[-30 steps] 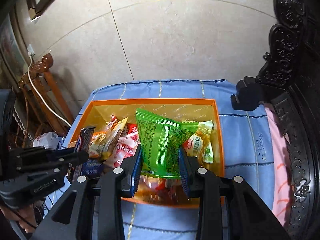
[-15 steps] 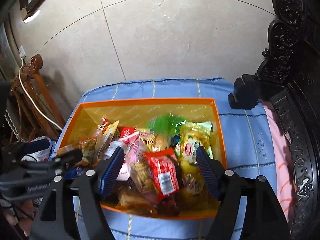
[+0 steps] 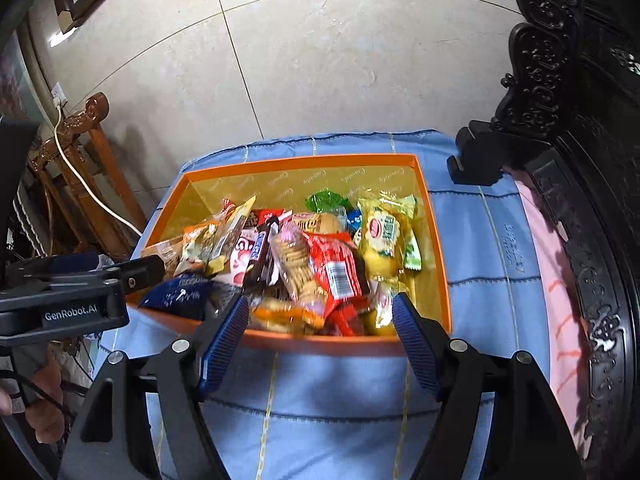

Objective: Organize snacks

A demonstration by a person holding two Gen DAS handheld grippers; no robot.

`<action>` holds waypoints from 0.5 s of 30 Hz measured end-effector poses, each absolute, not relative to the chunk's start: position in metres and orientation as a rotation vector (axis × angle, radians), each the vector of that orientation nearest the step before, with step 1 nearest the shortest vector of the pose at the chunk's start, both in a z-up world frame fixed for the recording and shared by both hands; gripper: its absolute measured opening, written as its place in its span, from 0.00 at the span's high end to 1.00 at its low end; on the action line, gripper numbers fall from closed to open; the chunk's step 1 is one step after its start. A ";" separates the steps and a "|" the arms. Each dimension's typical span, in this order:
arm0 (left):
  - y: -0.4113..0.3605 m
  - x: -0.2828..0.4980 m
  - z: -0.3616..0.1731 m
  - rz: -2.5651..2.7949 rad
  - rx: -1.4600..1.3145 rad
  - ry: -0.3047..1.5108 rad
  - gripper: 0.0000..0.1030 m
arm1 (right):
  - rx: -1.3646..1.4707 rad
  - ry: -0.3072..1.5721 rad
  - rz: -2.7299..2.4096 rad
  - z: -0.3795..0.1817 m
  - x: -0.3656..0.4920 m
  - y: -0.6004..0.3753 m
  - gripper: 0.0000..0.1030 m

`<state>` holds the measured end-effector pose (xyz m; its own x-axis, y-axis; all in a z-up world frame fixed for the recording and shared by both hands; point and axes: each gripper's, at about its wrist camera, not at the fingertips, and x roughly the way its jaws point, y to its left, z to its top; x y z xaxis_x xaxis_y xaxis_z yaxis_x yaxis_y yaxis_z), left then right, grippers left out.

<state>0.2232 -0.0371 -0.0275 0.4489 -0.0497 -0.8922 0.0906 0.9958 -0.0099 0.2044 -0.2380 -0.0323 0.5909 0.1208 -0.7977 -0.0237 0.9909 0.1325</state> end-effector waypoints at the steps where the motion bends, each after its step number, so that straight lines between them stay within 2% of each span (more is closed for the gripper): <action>1: -0.037 0.218 -0.026 -0.087 0.044 1.099 0.04 | 0.111 0.934 0.085 -0.031 0.201 -0.238 0.27; 15: -0.030 0.172 -0.005 -0.125 0.000 1.043 0.04 | 0.093 0.902 0.096 -0.015 0.160 -0.231 0.27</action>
<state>0.1721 -0.0297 -0.0049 0.4973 -0.1030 -0.8615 0.1028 0.9929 -0.0594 0.1604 -0.2308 -0.0152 0.6159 0.1223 -0.7783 -0.0441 0.9917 0.1209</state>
